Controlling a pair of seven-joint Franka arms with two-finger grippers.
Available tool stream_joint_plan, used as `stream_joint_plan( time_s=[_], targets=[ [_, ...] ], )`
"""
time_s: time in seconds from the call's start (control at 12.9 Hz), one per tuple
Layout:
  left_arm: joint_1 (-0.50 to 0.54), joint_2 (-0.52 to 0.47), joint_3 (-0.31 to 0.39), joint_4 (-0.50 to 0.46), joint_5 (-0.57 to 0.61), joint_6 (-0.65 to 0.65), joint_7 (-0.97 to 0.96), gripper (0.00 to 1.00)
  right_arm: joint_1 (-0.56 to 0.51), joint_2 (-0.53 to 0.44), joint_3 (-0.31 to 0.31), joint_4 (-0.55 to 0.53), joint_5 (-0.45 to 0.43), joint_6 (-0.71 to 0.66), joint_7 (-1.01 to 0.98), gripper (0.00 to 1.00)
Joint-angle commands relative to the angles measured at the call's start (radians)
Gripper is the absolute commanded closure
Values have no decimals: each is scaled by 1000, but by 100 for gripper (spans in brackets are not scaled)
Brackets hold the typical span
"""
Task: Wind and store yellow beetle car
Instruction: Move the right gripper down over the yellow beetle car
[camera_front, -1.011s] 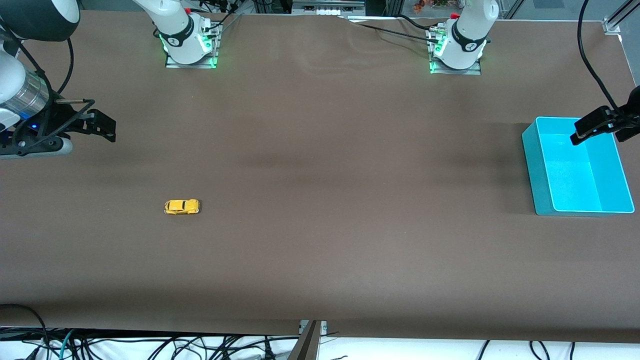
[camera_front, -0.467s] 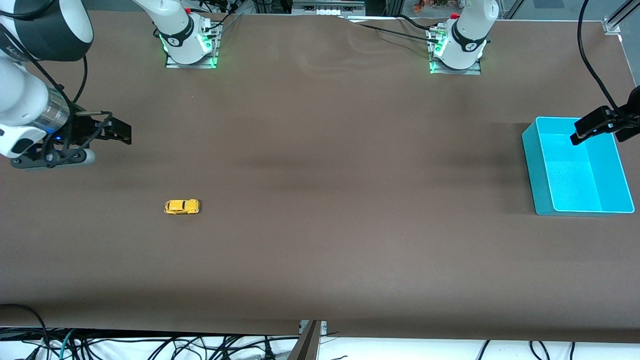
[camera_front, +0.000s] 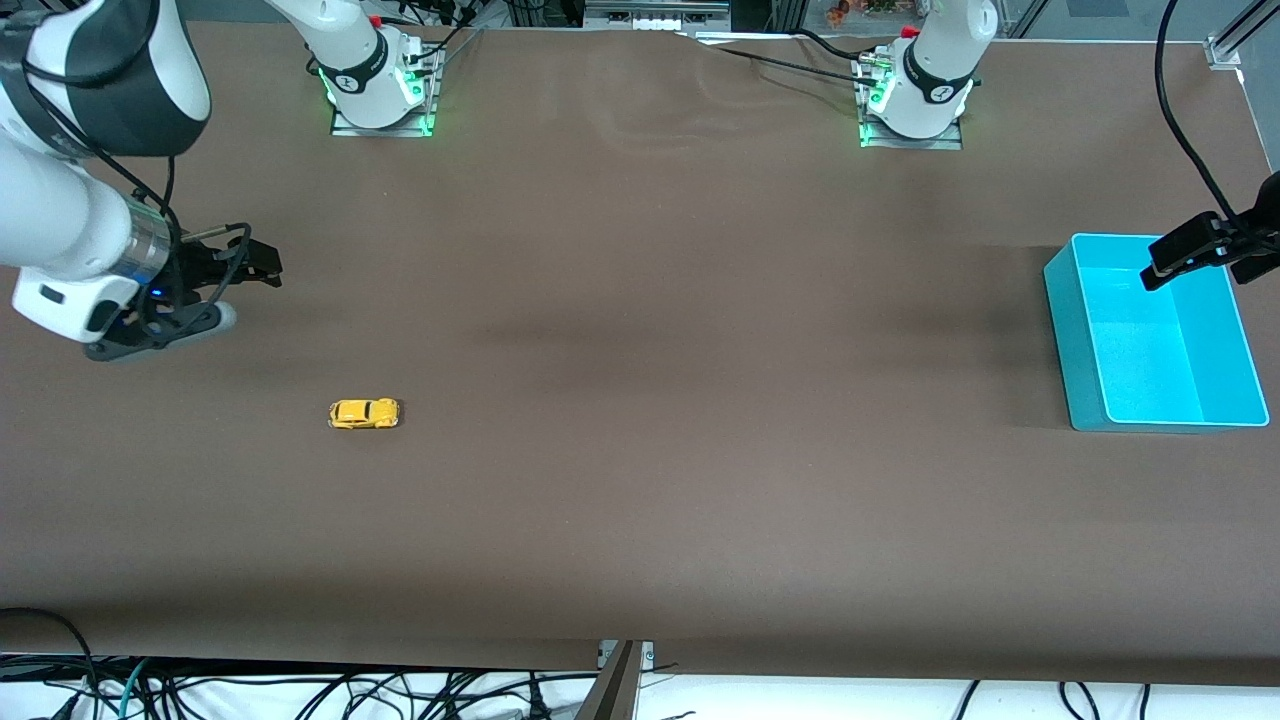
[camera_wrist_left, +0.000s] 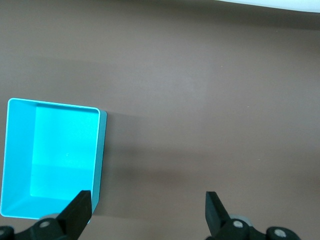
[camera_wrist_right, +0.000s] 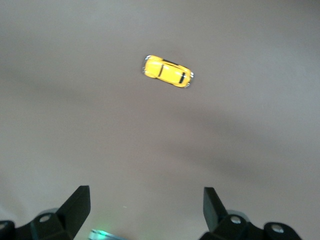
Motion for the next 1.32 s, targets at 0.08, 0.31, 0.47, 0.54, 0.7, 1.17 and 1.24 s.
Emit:
stream_joint_plan(
  time_s=[0.08,0.31,0.47,0.54,0.7,1.17,1.24],
  targets=[
    [8,16,-7,34,8,-18,12,0,-15,65,-2,6,-1,22,-372,0],
    [8,16,-7,34,9,-18,12,0,-9,108,-4,-10,-34,92,-517,0],
    [8,16,-7,34,9,-18,12,0,-4,134,-4,-31,-36,158,-632,0],
    [8,16,-7,34,9,-18,12,0,-4,146,-4,-54,-36,205,-699,0],
    [8,16,-7,34,10,-16,12,0,-6,154,-4,-115,-34,322,-815,0],
    [8,16,-7,34,10,-18,12,0,-10,234,0,-296,-21,710,-1022,0],
    [8,16,-8,34,10,-18,12,0,-10,246,0,-321,-21,767,-1040,0]
  ],
)
